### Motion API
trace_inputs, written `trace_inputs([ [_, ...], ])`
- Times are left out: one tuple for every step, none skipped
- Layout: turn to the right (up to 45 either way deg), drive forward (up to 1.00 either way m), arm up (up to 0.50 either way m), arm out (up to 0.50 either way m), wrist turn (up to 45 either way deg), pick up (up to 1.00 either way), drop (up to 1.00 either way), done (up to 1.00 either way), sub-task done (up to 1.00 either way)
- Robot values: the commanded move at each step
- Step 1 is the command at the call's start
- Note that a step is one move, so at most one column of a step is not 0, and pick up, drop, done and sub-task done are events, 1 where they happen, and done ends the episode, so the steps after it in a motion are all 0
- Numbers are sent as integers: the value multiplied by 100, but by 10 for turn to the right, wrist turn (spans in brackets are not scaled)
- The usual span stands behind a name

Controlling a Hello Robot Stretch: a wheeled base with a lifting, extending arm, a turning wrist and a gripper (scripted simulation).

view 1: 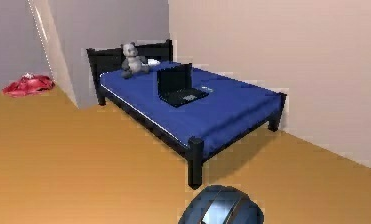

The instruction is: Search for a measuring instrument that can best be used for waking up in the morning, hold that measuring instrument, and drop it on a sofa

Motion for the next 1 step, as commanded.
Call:
trace_inputs([
  [0, 30, 0, 0, 0, 0, 0, 0, 0],
])
